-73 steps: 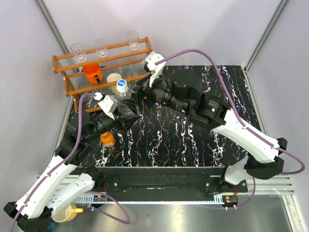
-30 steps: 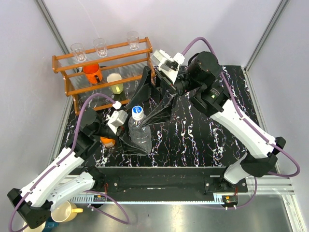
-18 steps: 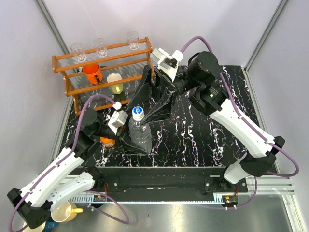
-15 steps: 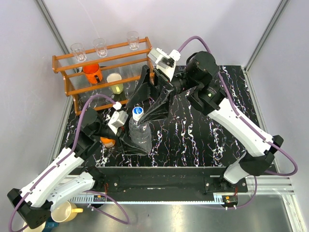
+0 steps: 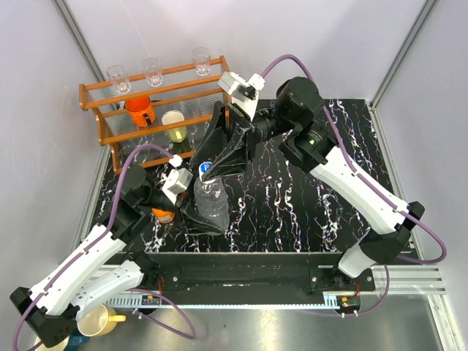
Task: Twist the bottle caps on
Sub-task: Screw the bottle cap onto the plastic bottle.
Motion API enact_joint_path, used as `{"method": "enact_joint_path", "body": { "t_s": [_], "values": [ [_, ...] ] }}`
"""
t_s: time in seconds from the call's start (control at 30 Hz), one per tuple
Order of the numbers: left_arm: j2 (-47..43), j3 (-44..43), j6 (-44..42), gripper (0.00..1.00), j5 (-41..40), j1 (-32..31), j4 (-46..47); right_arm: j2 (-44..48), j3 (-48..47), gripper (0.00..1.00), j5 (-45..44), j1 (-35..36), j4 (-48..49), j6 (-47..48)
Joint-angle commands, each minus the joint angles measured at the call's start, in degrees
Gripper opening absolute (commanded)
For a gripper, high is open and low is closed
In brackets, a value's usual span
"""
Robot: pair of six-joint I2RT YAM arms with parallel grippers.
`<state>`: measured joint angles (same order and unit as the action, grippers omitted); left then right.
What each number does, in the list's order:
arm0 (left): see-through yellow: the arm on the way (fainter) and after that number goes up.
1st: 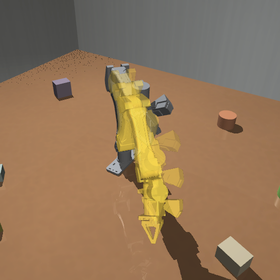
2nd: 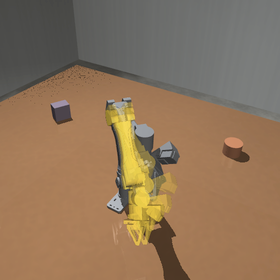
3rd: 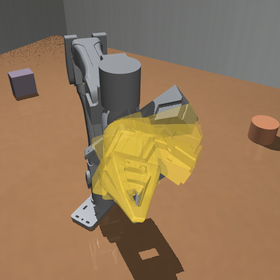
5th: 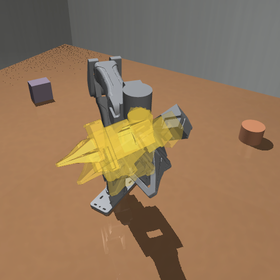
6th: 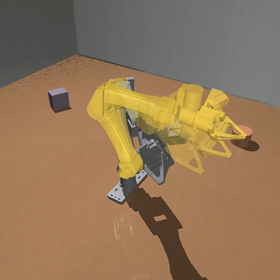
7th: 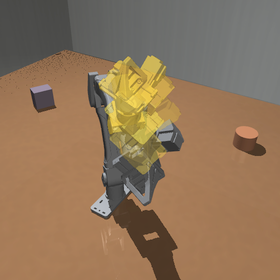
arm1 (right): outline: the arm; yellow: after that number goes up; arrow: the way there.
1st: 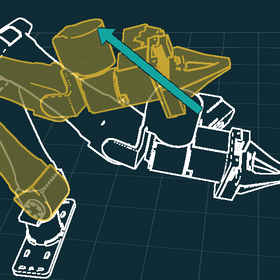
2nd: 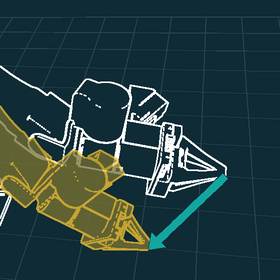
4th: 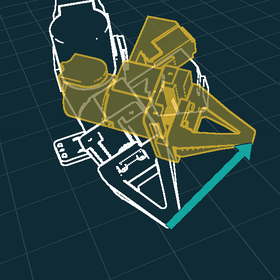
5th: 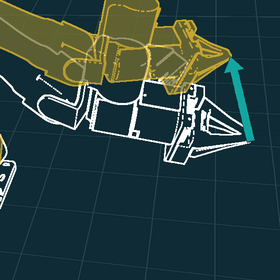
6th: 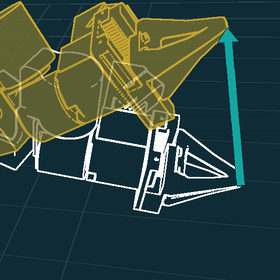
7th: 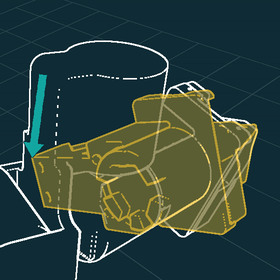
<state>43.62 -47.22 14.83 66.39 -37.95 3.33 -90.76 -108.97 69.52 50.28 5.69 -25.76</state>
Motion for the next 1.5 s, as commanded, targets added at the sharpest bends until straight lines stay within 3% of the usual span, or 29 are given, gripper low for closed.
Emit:
{"method": "enact_joint_path", "body": {
  "t_s": [0.0, 0.33, 0.57, 0.63, 0.7, 0.9, 1.17, 1.47],
  "values": [
    [-0.90, -2.44, -1.12, 0.00, -1.61, 0.25, 2.56, 0.50, -0.11, 0.52, -0.26, -0.36, 0.63, -0.61],
    [-0.99, -2.26, 0.02, 0.00, -4.08, 1.30, 3.61, 1.81, 2.44, 0.49, -0.35, -0.36, 1.78, -1.14],
    [-1.25, -1.73, -0.06, 0.00, -5.39, 1.65, 3.44, 3.13, 3.94, 0.42, -1.66, -0.36, 1.78, 0.18],
    [-1.34, -1.73, -0.15, 0.00, -5.66, 1.83, 3.35, 3.49, 4.37, 0.45, -2.10, -0.36, 1.78, 0.36],
    [-1.52, -1.65, -0.15, 0.00, -5.66, 1.83, 3.17, 4.01, 4.55, 0.58, -2.54, -0.45, 1.69, 0.62],
    [-1.43, -1.73, -0.24, 0.00, -5.75, 2.09, 2.99, 5.07, 5.08, 0.64, -3.25, -0.71, 1.43, 1.59],
    [-1.78, -1.30, -0.15, 0.00, -5.92, 2.01, 3.08, 4.28, 3.41, 0.64, -3.77, -1.06, 1.51, 1.33],
    [-1.87, -0.68, -0.59, 0.00, -6.27, 2.10, 2.73, 4.27, 3.67, 0.57, -2.55, -1.06, 3.18, -0.34]
  ]
}}
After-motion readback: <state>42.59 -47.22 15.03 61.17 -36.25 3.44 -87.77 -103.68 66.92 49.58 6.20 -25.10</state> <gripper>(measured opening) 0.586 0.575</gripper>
